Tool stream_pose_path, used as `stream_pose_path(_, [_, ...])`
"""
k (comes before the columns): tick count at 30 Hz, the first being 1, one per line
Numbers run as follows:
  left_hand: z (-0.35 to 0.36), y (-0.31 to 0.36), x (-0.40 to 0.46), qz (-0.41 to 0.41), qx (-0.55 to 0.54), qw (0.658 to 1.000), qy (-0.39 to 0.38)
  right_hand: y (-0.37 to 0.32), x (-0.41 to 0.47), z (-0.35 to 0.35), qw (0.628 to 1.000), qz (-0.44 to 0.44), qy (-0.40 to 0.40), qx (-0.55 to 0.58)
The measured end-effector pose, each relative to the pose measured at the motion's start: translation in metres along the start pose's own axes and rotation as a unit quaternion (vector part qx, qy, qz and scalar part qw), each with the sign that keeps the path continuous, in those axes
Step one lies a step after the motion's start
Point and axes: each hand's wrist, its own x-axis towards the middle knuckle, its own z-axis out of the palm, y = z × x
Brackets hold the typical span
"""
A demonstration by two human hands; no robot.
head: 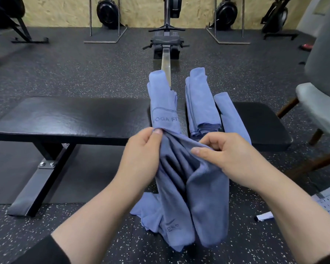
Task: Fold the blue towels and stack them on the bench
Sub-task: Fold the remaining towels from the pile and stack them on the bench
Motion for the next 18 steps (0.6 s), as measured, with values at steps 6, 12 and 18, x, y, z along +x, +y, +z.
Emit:
stream_pose_path(6, [-0.022,0.0,0.012,-0.072,-0.167,0.973,0.142,0.003,-0.004,-0.015,0.996,0.032,0.02,-0.081])
stream_pose_path(12, [-0.034,-0.004,0.015,-0.096,-0.069,0.989,0.093,0.003,-0.004,-0.013,0.995,0.011,0.031,-0.094])
stream_pose_path(18, [-0.011,0.006,-0.011,-0.031,0.017,0.994,-0.105,-0.008,0.0,0.008,0.999,-0.018,0.031,-0.029])
